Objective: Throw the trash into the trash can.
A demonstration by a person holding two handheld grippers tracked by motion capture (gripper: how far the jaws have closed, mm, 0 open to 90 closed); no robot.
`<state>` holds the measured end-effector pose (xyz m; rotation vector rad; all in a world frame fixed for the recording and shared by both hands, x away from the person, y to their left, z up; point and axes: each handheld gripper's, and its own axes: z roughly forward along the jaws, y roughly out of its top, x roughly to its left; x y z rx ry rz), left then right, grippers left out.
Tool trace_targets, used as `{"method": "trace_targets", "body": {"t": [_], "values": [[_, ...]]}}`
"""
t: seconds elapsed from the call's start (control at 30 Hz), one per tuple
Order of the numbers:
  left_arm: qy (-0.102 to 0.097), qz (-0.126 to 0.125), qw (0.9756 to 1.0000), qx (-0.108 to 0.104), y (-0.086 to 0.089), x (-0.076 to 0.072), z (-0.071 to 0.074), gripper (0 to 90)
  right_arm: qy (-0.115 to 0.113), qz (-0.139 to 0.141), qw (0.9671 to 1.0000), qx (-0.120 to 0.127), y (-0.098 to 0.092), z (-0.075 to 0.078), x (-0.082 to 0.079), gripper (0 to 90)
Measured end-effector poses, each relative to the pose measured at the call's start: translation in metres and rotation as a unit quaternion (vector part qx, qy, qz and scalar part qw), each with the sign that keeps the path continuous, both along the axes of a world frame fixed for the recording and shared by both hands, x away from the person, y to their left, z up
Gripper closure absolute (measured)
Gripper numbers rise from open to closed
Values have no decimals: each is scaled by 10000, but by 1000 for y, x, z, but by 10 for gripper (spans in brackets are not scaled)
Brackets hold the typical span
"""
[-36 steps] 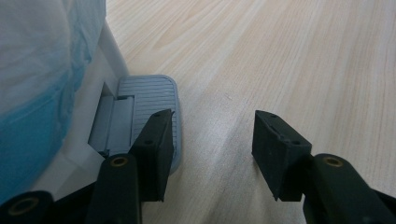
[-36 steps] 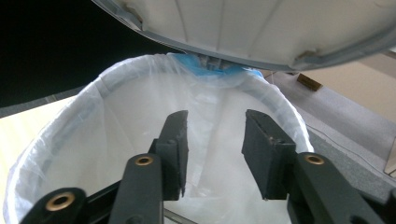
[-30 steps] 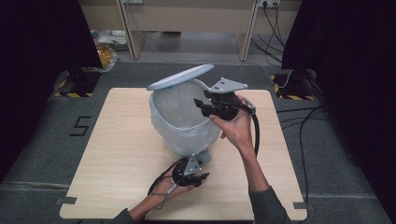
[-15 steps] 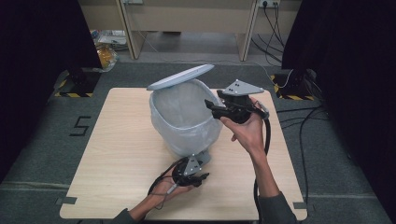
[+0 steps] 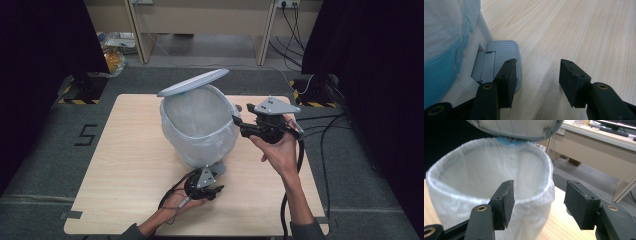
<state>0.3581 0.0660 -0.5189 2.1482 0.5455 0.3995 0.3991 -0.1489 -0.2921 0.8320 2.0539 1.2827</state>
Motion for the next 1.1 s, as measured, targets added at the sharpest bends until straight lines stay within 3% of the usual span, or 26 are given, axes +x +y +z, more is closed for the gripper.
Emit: {"method": "trace_targets", "body": {"t": [0.67, 0.93, 1.1], "values": [[-22, -1, 10000, 16, 0, 0, 0, 479, 221, -305, 9992, -116, -51, -44, -33, 385], [-15, -2, 10000, 11, 0, 0, 0, 479, 374, -353, 9986, -85, -60, -60, -40, 380], [-33, 5, 10000, 16, 0, 0, 0, 478, 448, -432, 9978, -215, -65, -71, -43, 358]]}}
